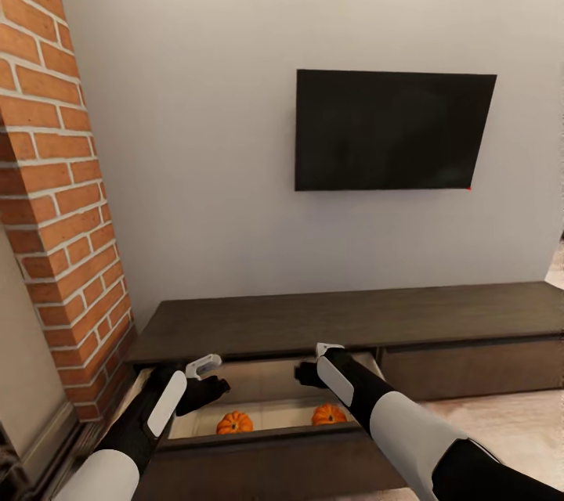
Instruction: Place each of the two pumpkins and all three candles from the living room inside a cabinet in the living room (use any cabinet), then make sure every cabinet is closed, and position the cauldron so it is next to a table in the living room.
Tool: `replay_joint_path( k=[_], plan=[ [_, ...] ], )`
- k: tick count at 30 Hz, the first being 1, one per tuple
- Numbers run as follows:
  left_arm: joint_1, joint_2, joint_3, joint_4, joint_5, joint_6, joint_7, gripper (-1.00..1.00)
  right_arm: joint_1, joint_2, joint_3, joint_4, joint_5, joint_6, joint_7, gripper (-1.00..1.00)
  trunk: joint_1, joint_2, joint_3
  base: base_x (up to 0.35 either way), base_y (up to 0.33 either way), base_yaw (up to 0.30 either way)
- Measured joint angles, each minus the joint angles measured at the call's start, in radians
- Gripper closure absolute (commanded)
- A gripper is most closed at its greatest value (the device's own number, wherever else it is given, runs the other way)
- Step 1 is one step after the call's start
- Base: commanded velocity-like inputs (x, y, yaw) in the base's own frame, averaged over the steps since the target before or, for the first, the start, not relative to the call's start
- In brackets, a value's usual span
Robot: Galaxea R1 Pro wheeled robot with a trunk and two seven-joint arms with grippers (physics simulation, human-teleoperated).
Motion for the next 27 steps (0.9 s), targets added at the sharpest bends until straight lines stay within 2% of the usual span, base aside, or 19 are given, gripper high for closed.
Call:
replay_joint_path(
  k=[3,27],
  plan=[
    [0.0,0.0,0.0,0.0,0.0,0.0,0.0,-1.0,0.0,0.0,0.0,0.0,0.0,0.0,0.0,-1.0,-0.012,0.021,0.009,-0.313,0.09,0.0],
    [0.0,0.001,0.0,0.0,0.0,0.0,0.0,-1.0,0.0,0.0,-0.001,0.0,0.0,0.0,0.0,-1.0,-0.012,0.021,0.009,-0.28,0.009,0.0]
  ],
)
